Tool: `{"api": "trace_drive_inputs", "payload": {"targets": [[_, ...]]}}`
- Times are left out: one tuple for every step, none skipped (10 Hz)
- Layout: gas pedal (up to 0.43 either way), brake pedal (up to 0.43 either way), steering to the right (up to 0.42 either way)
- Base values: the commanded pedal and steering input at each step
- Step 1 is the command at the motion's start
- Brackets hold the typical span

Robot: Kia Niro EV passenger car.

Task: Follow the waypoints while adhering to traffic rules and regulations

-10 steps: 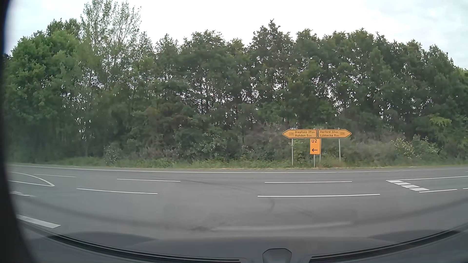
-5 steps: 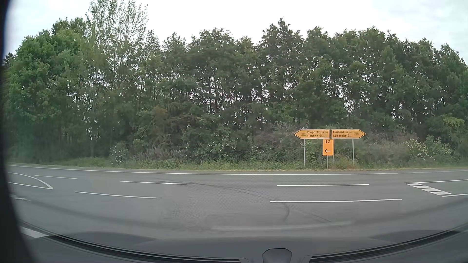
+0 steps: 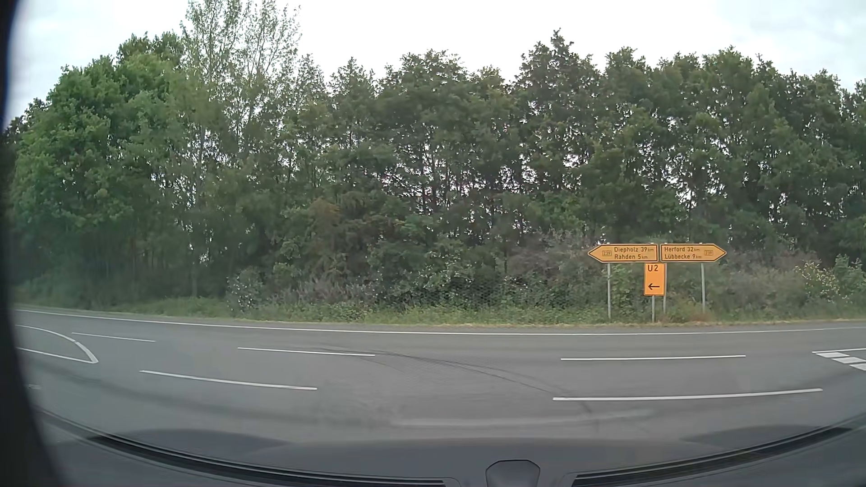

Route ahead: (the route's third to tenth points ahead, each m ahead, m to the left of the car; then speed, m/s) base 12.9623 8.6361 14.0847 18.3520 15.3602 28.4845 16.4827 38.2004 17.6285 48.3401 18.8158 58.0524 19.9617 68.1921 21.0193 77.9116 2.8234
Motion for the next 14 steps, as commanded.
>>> {"api": "trace_drive_inputs", "payload": {"targets": [[0.421,0.006,-0.262],[0.421,0.006,-0.260],[0.421,0.006,-0.260],[0.409,0.006,-0.261],[0.358,0.006,-0.261],[0.358,0.006,-0.261],[0.358,0.006,-0.264],[0.358,0.006,-0.270],[0.358,0.006,-0.279],[0.350,0.006,-0.284],[0.350,0.006,-0.286],[0.350,0.006,-0.303],[0.350,0.006,-0.320],[0.350,0.006,-0.330]]}}
